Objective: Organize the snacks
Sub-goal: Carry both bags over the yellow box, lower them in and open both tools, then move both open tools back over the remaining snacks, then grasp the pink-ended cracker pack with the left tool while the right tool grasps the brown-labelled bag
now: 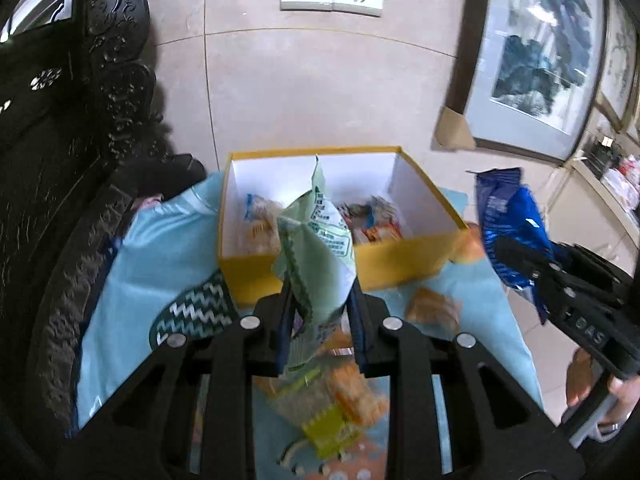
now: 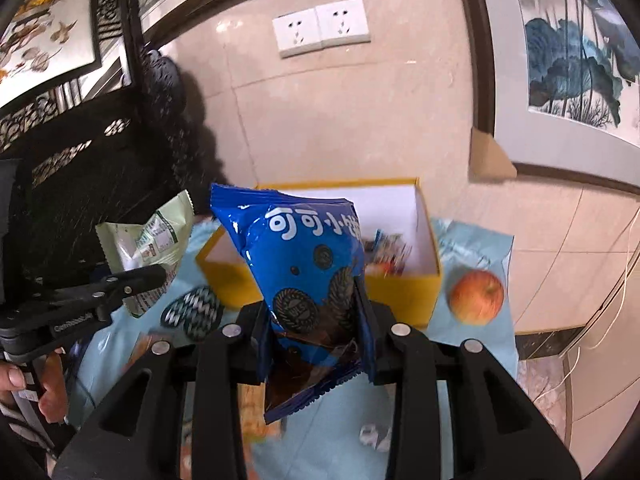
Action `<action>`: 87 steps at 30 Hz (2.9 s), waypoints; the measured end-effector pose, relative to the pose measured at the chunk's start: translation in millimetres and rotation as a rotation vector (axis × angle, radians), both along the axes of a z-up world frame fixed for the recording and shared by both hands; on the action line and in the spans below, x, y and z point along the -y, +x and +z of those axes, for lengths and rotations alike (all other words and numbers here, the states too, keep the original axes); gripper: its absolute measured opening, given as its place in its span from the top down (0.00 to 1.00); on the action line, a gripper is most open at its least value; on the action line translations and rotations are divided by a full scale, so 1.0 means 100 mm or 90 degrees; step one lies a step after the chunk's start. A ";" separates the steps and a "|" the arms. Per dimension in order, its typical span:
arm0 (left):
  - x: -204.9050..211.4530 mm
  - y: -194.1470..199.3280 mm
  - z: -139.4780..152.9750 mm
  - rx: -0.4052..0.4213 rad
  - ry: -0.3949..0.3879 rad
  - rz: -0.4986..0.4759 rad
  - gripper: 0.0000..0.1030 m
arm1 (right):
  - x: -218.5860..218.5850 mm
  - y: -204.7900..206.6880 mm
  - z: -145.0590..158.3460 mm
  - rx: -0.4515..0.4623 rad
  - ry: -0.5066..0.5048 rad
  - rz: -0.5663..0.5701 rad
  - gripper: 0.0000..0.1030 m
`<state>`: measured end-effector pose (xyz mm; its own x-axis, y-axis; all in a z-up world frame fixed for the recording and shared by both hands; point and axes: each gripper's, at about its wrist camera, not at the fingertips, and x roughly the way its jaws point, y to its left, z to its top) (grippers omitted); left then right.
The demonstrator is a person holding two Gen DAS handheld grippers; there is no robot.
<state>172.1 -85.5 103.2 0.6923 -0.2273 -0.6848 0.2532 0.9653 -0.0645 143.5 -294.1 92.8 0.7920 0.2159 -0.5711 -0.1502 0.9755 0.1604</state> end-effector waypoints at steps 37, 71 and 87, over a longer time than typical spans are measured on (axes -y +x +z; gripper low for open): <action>-0.24 0.52 -0.44 -0.006 0.051 0.118 0.06 | 0.28 0.17 -0.73 0.001 0.021 -0.130 0.30; -1.19 -0.31 -1.93 -0.169 0.105 0.269 0.43 | 0.54 -0.62 -1.32 -0.084 0.045 -0.134 0.06; -0.89 -0.52 -1.90 -0.159 0.080 0.166 0.46 | 0.16 0.10 -1.69 -0.117 -0.256 -0.036 0.06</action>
<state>120.5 3.7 -87.0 0.5236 0.0303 -0.8514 -0.0099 0.9995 0.0295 153.2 -310.3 -76.5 0.6739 -0.0927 -0.7330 -0.0990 0.9718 -0.2139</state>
